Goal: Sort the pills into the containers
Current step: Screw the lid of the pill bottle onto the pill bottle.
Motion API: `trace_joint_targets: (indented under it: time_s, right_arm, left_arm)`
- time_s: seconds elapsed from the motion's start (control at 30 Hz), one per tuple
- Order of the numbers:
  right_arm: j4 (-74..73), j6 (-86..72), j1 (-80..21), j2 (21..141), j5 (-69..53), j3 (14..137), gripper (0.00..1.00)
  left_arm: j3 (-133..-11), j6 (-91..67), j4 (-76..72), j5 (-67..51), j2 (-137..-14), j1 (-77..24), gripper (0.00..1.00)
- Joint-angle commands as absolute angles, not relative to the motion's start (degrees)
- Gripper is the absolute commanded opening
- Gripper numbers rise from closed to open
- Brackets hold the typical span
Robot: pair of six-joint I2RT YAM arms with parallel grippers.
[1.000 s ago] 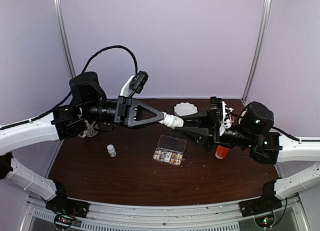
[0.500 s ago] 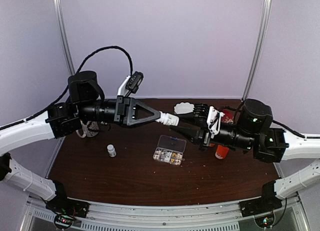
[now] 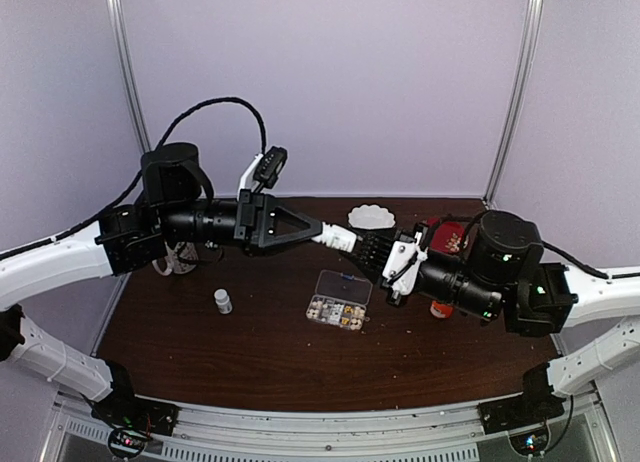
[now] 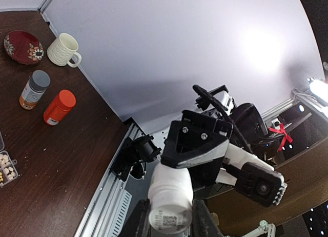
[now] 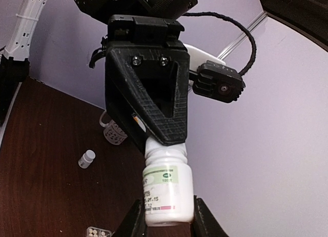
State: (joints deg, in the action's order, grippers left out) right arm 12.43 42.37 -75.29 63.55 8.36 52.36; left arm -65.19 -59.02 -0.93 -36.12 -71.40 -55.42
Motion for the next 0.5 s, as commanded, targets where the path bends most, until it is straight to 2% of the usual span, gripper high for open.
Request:
trace_joint_targets:
  time_s: [0.0, 0.2, 0.37, 0.47]
  right_arm:
    - [15.43, 50.63, -77.81, 66.85, 16.01, 52.37, 0.00]
    - [13.06, 45.58, -77.60, 67.16, 12.28, 54.91, 0.00]
    - [6.26, 31.14, -73.75, 65.76, -6.50, 59.23, 0.00]
    - [5.32, 22.59, -71.69, 65.60, -13.66, 61.24, 0.00]
  left_arm:
    - [-66.00, -62.70, -5.21, -38.17, -73.24, -56.91, 0.15]
    - [-67.14, -59.85, -2.14, -37.75, -73.34, -56.94, 0.15]
    - [-71.24, -48.16, 3.63, -43.48, -76.27, -56.95, 0.08]
    - [-75.44, -35.77, 13.32, -42.40, -77.73, -57.00, 0.06]
